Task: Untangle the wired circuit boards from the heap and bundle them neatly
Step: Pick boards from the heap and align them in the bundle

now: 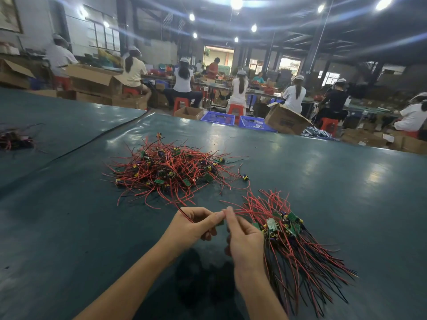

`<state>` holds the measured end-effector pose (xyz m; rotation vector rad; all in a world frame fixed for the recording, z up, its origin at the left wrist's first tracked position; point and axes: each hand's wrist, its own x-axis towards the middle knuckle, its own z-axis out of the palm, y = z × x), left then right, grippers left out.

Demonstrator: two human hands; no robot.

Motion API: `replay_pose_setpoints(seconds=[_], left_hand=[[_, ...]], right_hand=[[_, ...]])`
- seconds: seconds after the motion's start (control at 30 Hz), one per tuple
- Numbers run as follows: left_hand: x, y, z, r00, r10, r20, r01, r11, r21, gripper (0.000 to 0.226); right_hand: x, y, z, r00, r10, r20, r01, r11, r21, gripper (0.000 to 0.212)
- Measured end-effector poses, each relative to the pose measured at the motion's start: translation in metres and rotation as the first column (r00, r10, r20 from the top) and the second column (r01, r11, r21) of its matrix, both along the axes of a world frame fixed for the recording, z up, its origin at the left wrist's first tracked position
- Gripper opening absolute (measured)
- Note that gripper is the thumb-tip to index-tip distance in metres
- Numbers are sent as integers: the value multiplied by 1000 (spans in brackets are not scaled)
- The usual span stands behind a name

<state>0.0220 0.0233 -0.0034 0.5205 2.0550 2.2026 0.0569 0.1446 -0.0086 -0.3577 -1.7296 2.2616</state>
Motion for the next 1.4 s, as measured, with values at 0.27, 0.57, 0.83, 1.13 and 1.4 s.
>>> replay_pose_setpoints(seconds=[0.27,0.57,0.83,1.13,1.4], left_hand=[[-5,-6,3,1000,-25,-3,25,998,-51,26],[-7,-2,-1,943,19,333,-118,953,278,26],[-11,-6,3,841,-27,541,-269,846,461,30],[5,-2,9,609,-602,516,96,702,706,40],[9,0,5,500,-642,582,225,745,628,30]], right_hand=[[-8,24,8,975,-211,64,220,956,-196,30],[-3,31,13,963,-182,-199,119,949,-293,28],[3,20,10,928,234,-290,-247,969,-9,44],[6,-4,6,960,264,95,-270,962,50,38],[7,1,11,957,278,88,-264,954,-142,21]])
